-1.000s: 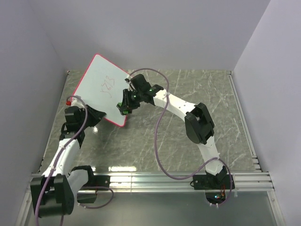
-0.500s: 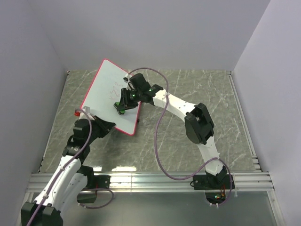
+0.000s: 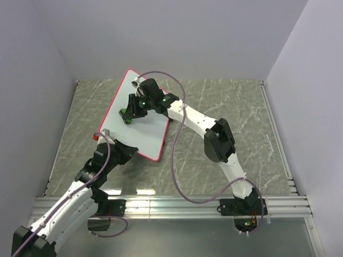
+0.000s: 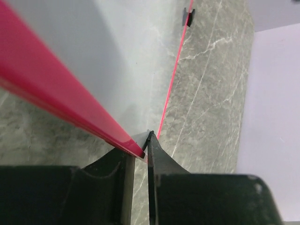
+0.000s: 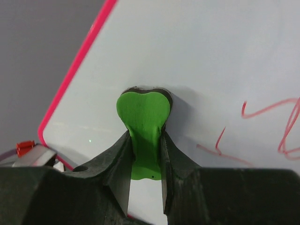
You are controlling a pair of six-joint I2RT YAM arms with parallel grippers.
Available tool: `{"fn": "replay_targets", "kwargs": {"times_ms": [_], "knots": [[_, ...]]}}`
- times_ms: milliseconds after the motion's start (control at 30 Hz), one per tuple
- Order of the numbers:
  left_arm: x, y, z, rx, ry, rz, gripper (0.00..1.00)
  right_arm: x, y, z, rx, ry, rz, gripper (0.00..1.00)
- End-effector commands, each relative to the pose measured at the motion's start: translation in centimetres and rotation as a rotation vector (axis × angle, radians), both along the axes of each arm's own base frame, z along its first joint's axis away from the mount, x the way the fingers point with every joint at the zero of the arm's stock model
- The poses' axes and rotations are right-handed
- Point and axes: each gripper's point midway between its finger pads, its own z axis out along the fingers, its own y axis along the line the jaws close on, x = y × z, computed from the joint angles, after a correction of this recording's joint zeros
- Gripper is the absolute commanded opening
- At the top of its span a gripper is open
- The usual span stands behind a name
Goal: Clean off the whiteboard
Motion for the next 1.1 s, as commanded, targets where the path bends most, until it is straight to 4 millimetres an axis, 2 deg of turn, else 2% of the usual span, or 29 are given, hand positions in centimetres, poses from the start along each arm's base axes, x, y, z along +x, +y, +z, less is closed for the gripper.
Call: {"fn": "replay_targets", "kwargs": {"times_ms": [0, 167, 267, 300, 400, 433, 467, 533, 567, 633, 667, 733, 767, 867, 900, 967, 1000, 1067], "knots": [[-4.8, -1.9, -2.1, 0.012, 0.199, -0.169, 0.01, 4.6, -0.9, -1.7, -0.047, -0.076, -0.09, 0.0], [-4.4, -2.1, -0.8, 0.03, 0.188, -0.178, 0.01, 10.8, -4.6, -4.1, -0.11, -0.1, -0.265, 0.0], [-4.4, -2.1, -0.5, 0.041, 0.188, -0.182, 0.01, 12.0, -6.1, -6.1, -0.175, -0.082, -0.317, 0.0], [-4.4, -2.2, -0.4, 0.043, 0.187, -0.187, 0.01, 12.1, -6.4, -7.4, -0.204, -0.066, -0.32, 0.0], [-4.4, -2.3, -0.6, 0.05, 0.195, -0.198, 0.01, 10.6, -6.8, -9.5, -0.262, -0.018, -0.294, 0.0], [-4.4, -2.3, -0.7, 0.051, 0.196, -0.2, 0.01, 9.5, -7.1, -11.3, -0.293, 0.01, -0.281, 0.0], [-4.3, -2.3, -0.7, 0.056, 0.193, -0.202, 0.01, 8.4, -6.6, -10.7, -0.288, 0.001, -0.259, 0.0], [-4.2, -2.3, -0.8, 0.064, 0.194, -0.205, 0.01, 6.3, -6.6, -12.1, -0.314, 0.023, -0.216, 0.0], [-4.2, -2.3, -0.8, 0.068, 0.19, -0.208, 0.01, 5.1, -5.8, -11.6, -0.298, 0.02, -0.182, 0.0], [-4.0, -2.4, -1.0, 0.077, 0.193, -0.214, 0.01, 3.7, -5.3, -10.3, -0.273, 0.034, -0.152, 0.0], [-4.0, -2.5, -1.1, 0.079, 0.192, -0.219, 0.01, 2.8, -4.5, -8.6, -0.236, 0.031, -0.135, 0.0], [-3.8, -2.6, -1.3, 0.079, 0.186, -0.224, 0.01, 1.4, -3.8, -7.2, -0.193, 0.058, -0.119, 0.0], [-3.8, -2.7, -1.3, 0.081, 0.185, -0.228, 0.0, 0.5, -3.2, -5.4, -0.16, 0.048, -0.099, 0.0], [-3.5, -2.8, -1.2, 0.088, 0.171, -0.236, 0.01, -2.5, -1.8, -3.9, -0.127, 0.073, -0.045, 0.0], [-3.4, -2.8, -1.2, 0.091, 0.168, -0.236, 0.0, -3.5, -1.6, -2.6, -0.107, 0.071, -0.033, 0.0], [-3.2, -2.8, -1.1, 0.103, 0.163, -0.241, 0.0, -5.9, -1.2, -3.0, -0.121, 0.08, 0.003, 0.0], [-3.1, -2.9, -1.0, 0.105, 0.16, -0.242, 0.0, -6.4, -1.3, -2.6, -0.118, 0.073, 0.013, 0.0], [-3.1, -2.8, -1.0, 0.112, 0.158, -0.245, 0.0, -7.4, -1.3, -3.4, -0.139, 0.083, 0.025, 0.0]]}}
